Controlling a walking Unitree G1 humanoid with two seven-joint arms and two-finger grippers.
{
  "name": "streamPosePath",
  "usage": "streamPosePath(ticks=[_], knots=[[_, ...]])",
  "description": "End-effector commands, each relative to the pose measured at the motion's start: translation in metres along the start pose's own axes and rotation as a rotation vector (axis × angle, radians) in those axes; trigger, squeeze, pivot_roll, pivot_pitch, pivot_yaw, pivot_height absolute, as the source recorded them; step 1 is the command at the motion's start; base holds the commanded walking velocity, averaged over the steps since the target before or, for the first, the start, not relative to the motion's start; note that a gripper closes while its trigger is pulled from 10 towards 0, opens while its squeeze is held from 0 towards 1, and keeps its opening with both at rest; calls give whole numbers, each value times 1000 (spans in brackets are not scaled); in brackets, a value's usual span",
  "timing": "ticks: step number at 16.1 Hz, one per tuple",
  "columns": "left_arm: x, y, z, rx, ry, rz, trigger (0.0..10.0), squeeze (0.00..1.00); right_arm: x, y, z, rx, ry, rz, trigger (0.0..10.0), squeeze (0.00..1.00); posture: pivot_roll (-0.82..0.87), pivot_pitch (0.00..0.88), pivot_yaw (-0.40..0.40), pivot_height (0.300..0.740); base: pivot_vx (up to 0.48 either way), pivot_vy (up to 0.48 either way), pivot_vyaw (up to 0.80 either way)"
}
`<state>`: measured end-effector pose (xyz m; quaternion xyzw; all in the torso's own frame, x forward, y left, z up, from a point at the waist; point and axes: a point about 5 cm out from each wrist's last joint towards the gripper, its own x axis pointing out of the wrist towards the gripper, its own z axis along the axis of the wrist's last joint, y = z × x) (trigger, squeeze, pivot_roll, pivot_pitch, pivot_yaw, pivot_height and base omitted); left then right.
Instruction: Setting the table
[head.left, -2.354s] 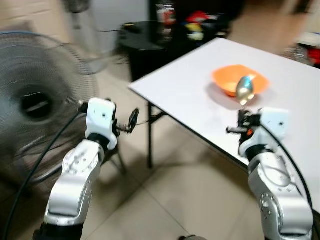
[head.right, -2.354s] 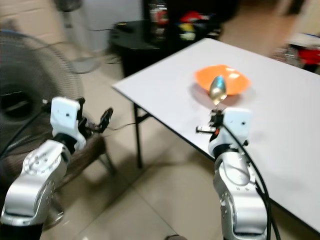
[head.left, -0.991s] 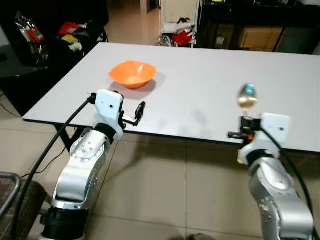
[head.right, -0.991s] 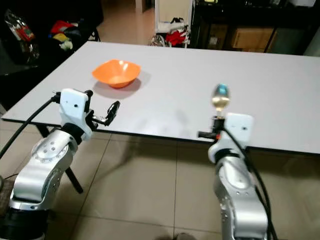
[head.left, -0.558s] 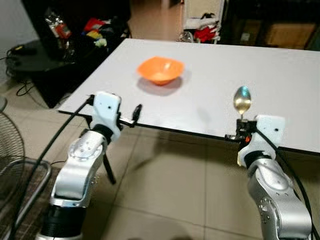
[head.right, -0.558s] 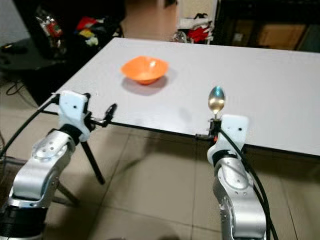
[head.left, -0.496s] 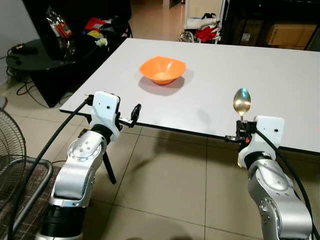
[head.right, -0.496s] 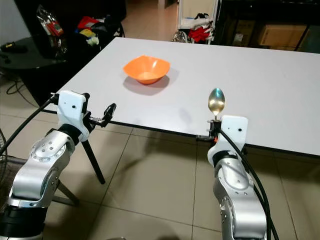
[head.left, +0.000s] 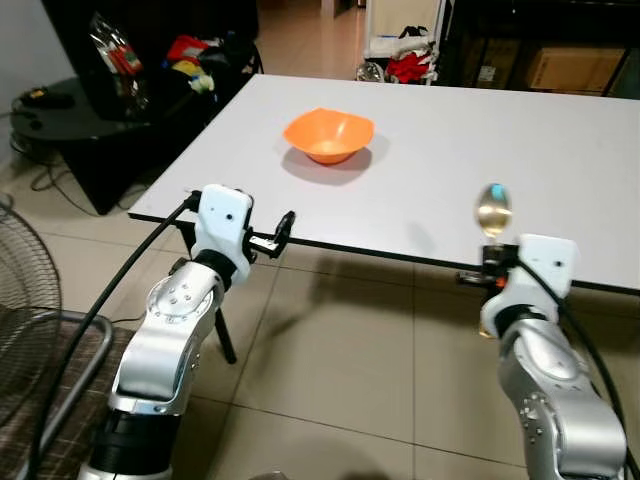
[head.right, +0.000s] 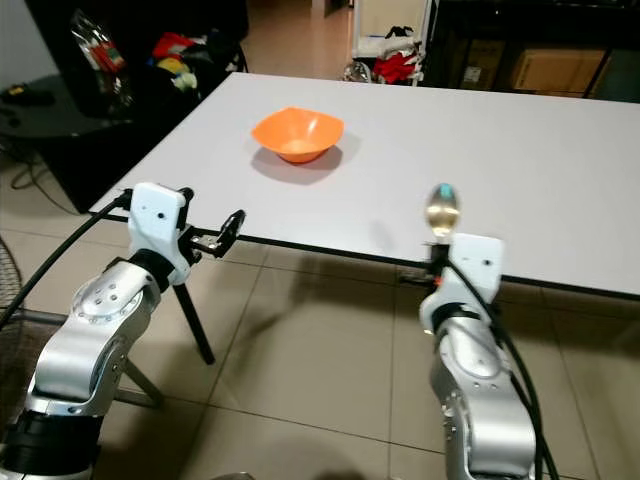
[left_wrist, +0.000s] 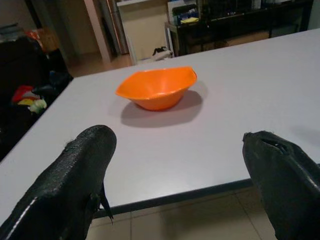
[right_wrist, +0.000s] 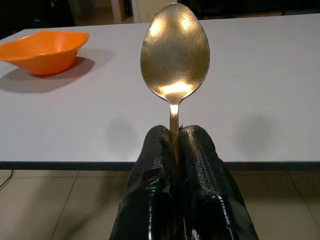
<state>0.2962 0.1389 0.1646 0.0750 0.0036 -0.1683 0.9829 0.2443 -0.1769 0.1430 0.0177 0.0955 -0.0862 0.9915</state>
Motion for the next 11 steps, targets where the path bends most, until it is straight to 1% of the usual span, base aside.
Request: streamPosePath(ticks=[1, 3, 5, 8, 11], knots=[[3, 4, 4, 19, -2, -1, 10000, 0, 0, 4, 3, 9, -9, 7, 10000, 0, 8, 0, 95, 740, 0, 274, 0], [3, 0, 3, 15, 0, -9, 10000, 0, -1, 4, 2, 17, -6, 5, 10000, 0, 0, 0, 104, 740, 0, 276, -709], [2, -2, 2, 11, 6, -16, 10000, 0, -2, 3, 2, 16, -3, 2, 10000, 0, -2, 0, 103, 740, 0, 274, 0], [2, 2, 2, 10, 3, -8, 10000, 0, -2, 4, 2, 19, -3, 12, 10000, 0, 1, 0, 92, 740, 0, 276, 0], [3, 6, 3, -1, -8, 29, 10000, 0, 0, 9, 0, 44, 17, 43, 10000, 0, 14, 0, 71, 740, 0, 281, 0]])
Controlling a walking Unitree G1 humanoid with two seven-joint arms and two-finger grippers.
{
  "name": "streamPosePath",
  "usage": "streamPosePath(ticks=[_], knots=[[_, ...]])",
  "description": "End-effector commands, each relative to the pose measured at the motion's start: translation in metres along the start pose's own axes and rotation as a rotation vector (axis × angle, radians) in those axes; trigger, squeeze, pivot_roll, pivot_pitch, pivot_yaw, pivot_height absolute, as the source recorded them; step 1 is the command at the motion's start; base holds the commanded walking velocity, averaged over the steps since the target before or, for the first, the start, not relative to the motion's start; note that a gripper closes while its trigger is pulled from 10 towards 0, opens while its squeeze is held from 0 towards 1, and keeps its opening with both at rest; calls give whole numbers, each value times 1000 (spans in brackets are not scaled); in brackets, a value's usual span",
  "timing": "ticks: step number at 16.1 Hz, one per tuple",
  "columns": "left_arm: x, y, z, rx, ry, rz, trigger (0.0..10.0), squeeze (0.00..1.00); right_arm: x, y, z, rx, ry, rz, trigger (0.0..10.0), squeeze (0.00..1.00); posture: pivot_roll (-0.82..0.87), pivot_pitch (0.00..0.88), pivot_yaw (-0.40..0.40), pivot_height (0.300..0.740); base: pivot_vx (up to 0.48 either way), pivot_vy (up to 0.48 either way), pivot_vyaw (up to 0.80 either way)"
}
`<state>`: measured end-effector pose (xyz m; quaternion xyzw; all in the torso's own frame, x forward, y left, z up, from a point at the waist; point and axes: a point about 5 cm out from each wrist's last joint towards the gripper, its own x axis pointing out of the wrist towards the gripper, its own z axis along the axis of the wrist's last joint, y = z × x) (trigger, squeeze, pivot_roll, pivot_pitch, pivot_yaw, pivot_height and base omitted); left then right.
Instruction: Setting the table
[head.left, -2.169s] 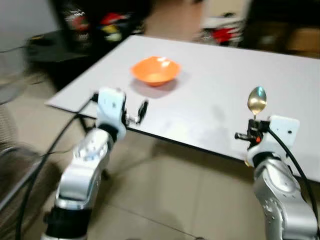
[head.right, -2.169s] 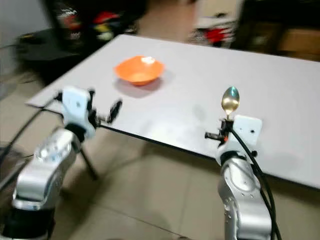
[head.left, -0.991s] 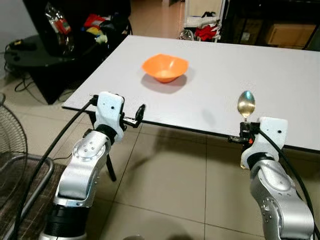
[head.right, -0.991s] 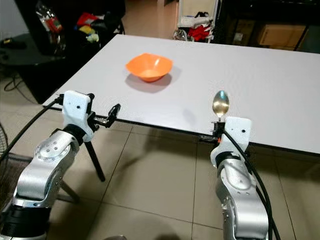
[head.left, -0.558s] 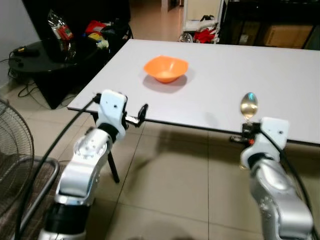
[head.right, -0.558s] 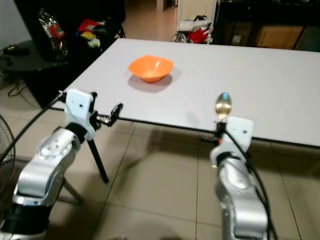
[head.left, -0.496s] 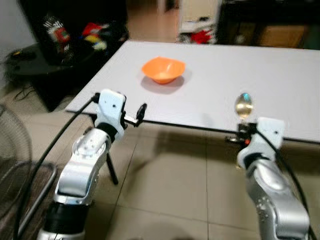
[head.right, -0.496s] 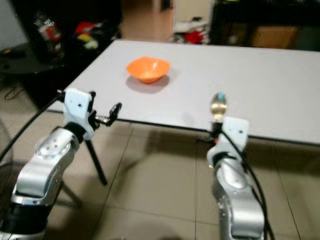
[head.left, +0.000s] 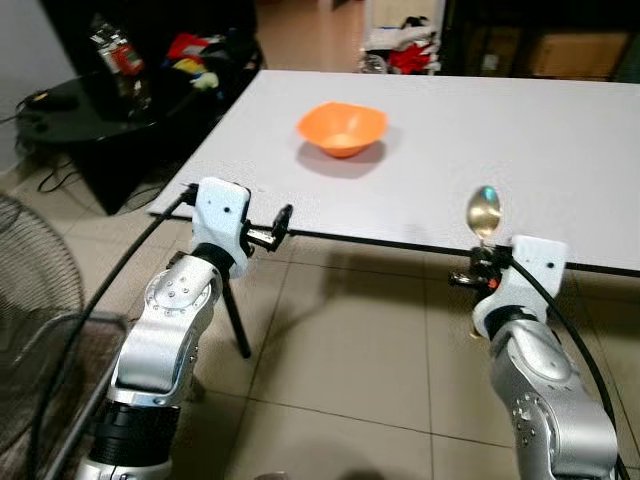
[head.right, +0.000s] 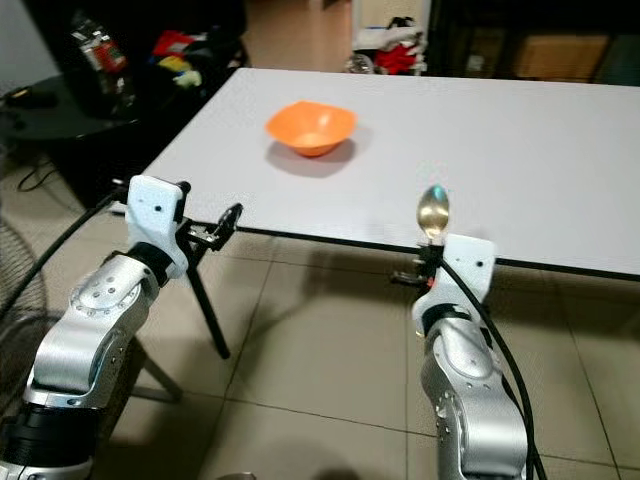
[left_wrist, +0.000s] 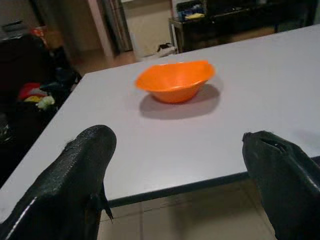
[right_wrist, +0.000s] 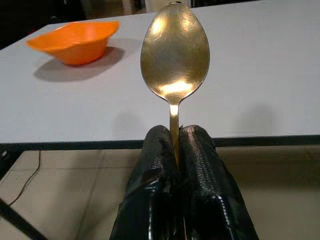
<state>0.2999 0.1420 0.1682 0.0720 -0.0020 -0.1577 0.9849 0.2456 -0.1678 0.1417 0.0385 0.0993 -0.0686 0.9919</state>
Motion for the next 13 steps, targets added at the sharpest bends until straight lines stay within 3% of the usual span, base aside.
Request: streamPosePath(ticks=[1, 6, 8, 9, 13], knots=[[0, 0, 1, -7, -10, 9, 10000, 0, 2, 1, 2, 21, 9, 12, 10000, 0, 15, 0, 72, 740, 0, 285, 0], [-1, -5, 1, -53, -21, -5, 10000, 0, 3, 10, -3, -15, 36, 80, 10000, 0, 9, 0, 74, 740, 0, 0, 0], [-1, -3, 3, -61, -34, -14, 10000, 0, 2, 13, -5, -112, 28, 117, 10000, 0, 4, 0, 82, 740, 0, 0, 0], [-1, -1, 3, -68, -36, -15, 10000, 0, 2, 14, -6, -160, 32, 127, 10000, 0, 0, 0, 86, 740, 322, 0, 0], [-1, -4, 3, -79, -32, -33, 10000, 0, 3, 10, -4, -178, 38, 109, 10000, 0, -3, 0, 85, 740, 403, 0, 698]])
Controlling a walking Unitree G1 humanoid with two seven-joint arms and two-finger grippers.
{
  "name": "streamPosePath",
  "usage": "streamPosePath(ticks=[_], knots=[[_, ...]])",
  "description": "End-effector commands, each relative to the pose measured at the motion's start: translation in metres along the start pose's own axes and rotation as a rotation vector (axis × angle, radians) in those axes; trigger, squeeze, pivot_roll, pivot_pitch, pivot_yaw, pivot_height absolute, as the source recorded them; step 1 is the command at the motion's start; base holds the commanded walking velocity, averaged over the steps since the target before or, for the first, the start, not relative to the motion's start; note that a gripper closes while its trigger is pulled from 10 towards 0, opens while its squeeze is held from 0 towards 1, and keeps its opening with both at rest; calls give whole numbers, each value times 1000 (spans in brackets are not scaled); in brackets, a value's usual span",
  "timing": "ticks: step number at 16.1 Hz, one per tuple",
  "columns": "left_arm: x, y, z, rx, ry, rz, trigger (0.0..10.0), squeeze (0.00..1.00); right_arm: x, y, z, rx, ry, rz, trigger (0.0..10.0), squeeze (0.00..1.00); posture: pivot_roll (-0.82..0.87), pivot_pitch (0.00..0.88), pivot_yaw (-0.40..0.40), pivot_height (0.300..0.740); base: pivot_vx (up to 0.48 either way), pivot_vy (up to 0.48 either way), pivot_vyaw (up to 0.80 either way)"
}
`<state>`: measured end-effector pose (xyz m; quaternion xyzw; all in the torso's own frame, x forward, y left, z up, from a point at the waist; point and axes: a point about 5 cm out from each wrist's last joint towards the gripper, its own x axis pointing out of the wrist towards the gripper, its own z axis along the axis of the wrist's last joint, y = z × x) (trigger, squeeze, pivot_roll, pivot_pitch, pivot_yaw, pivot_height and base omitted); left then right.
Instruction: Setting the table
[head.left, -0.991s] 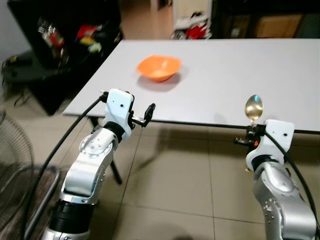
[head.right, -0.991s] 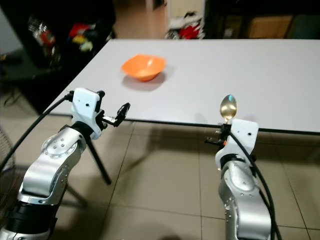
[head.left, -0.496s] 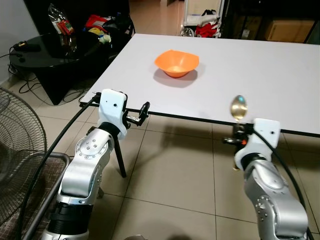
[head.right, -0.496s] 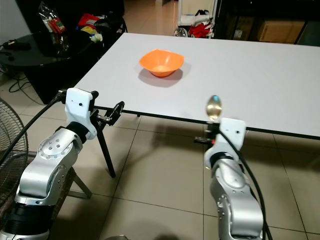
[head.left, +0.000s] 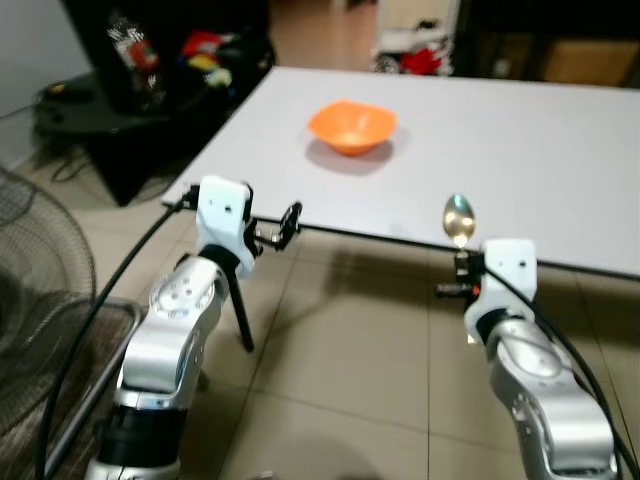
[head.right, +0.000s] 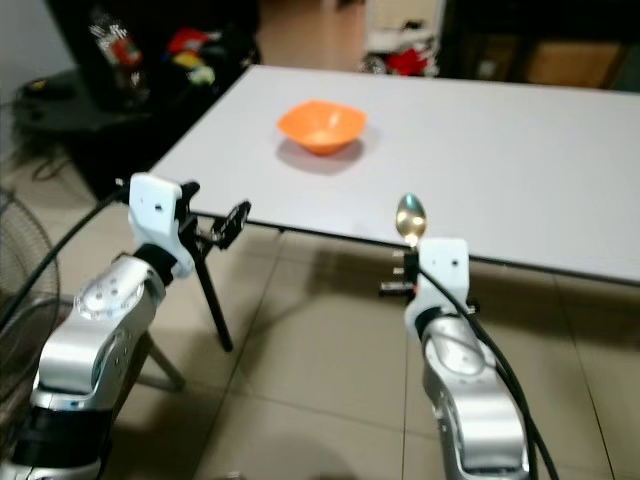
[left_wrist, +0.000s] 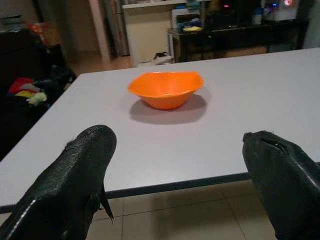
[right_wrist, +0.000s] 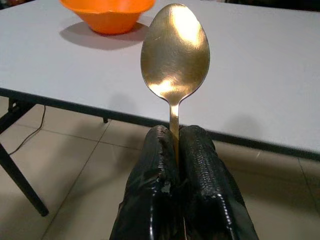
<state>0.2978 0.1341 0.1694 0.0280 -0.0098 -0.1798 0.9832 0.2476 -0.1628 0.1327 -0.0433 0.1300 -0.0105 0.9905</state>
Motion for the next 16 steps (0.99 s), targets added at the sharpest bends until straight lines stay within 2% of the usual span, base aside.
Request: streamPosePath(ticks=[1, 3, 4, 7, 10, 12, 14, 16], knots=[[-3, 4, -1, -4, 7, 12, 10000, 0, 1, 4, 7, 0, -29, 11, 10000, 0, 2, 0, 80, 740, 431, 0, 463], [-6, 5, -7, -20, 22, 17, 10000, 0, 3, 4, 11, 22, -55, 10, 10000, 0, 2, 0, 75, 740, 428, 0, 0], [-18, 12, -21, -22, 61, 35, 10000, 0, 4, 5, 14, 62, -71, 0, 10000, 0, 7, 0, 63, 740, 428, 0, 0], [-28, 17, -26, -51, 59, 50, 10000, 0, 4, 2, 15, 98, -100, 10, 10000, 0, 16, 0, 54, 740, 428, 0, 0], [-44, 26, -36, -71, 59, 110, 10000, 0, 6, 0, 17, 12, -183, 29, 10000, 0, 19, 0, 41, 740, 426, 0, 0], [-52, 30, -40, -66, 51, 137, 10000, 0, 3, -3, 10, 6, -211, 29, 10000, 0, 22, 0, 35, 740, 426, 0, 0], [-61, 32, -46, -51, 38, 150, 10000, 0, -2, -15, 1, 47, -254, 0, 10000, 0, 30, 0, 21, 740, 424, 0, 0], [-67, 34, -48, -40, 24, 156, 10000, 0, -4, -15, -6, 27, -264, 33, 10000, 0, 33, 0, 14, 740, 420, 0, 0]])
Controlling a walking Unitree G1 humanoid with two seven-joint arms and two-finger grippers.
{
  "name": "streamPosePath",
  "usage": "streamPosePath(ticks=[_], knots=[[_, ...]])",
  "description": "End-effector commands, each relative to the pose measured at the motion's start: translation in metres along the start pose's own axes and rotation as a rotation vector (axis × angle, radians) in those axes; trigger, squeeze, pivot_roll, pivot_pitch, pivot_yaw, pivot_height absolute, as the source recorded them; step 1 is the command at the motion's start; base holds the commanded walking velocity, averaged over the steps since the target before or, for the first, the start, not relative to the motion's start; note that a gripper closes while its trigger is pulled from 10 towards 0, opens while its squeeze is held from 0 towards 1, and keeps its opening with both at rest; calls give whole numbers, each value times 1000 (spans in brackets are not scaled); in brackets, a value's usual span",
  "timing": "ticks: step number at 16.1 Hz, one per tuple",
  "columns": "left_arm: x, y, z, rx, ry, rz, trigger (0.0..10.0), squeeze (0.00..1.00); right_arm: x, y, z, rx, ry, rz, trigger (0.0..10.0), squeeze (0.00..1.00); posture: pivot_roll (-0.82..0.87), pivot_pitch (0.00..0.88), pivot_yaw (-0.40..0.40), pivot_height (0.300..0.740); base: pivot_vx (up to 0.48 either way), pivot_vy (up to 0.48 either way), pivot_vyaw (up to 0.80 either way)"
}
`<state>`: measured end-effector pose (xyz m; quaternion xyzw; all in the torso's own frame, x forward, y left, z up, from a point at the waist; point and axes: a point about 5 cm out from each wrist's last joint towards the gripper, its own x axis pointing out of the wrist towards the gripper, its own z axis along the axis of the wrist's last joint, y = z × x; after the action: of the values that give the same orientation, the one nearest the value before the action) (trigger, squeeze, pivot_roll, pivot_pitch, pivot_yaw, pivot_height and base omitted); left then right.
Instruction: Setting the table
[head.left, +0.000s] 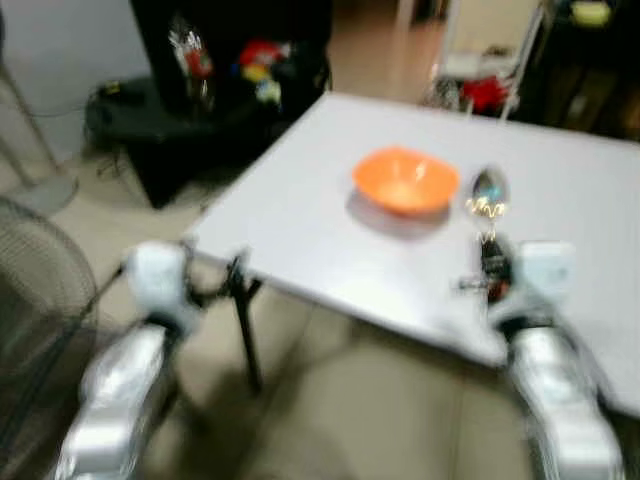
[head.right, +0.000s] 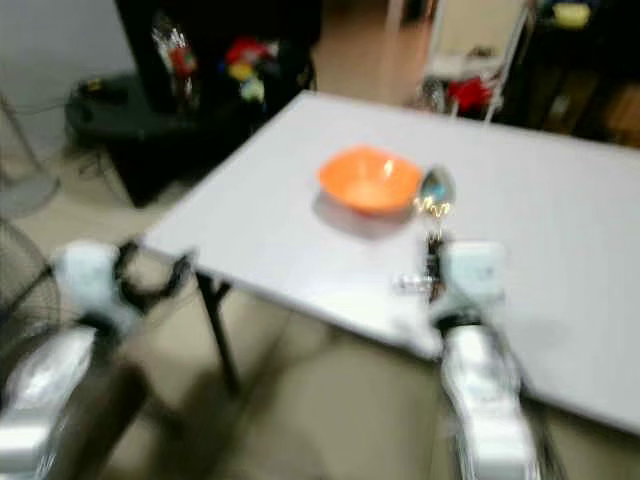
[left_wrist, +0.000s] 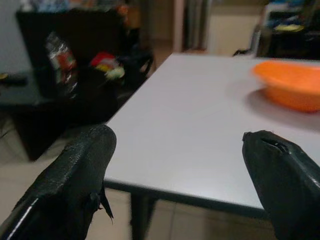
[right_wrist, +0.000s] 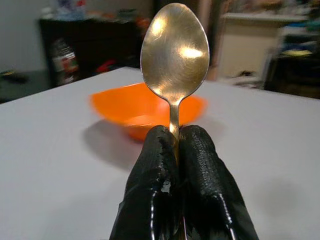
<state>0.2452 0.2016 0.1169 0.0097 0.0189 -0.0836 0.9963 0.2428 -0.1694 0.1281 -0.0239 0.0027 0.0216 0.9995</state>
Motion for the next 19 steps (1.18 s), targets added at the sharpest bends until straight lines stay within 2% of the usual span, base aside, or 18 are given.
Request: streamPosePath(ticks=[1, 4, 9, 12, 13, 18, 19], knots=[[4, -8, 6, 9, -32, -38, 10000, 0, -2, -8, -1, -3, -5, -16, 10000, 0, 36, 0, 11, 740, 420, 0, 0], [5, -7, 6, 27, -41, -48, 10000, 0, -4, -6, -6, 27, -10, -23, 10000, 0, 35, 0, 12, 740, 425, 0, 0], [18, -16, 14, 17, -78, -81, 10000, 0, -9, -5, -2, 61, -42, -56, 10000, 0, 15, 0, 34, 740, 422, 0, 0], [23, -30, 12, 15, -67, -126, 10000, 0, -12, -7, -5, 88, -25, -88, 10000, 0, 4, 0, 48, 740, 0, 0, 0], [24, -32, 9, 15, -48, -139, 10000, 0, -13, -8, -7, 92, -16, -94, 10000, 0, 4, 0, 48, 740, 0, 0, -769], [28, -28, 11, 24, -50, -119, 10000, 0, -12, -7, -7, 108, -8, -99, 10000, 0, 3, 0, 51, 740, 0, 480, -775], [29, -26, 11, 58, -44, -113, 10000, 0, -12, -7, -7, 112, -4, -101, 10000, 0, 1, 0, 53, 740, 0, -480, -775]])
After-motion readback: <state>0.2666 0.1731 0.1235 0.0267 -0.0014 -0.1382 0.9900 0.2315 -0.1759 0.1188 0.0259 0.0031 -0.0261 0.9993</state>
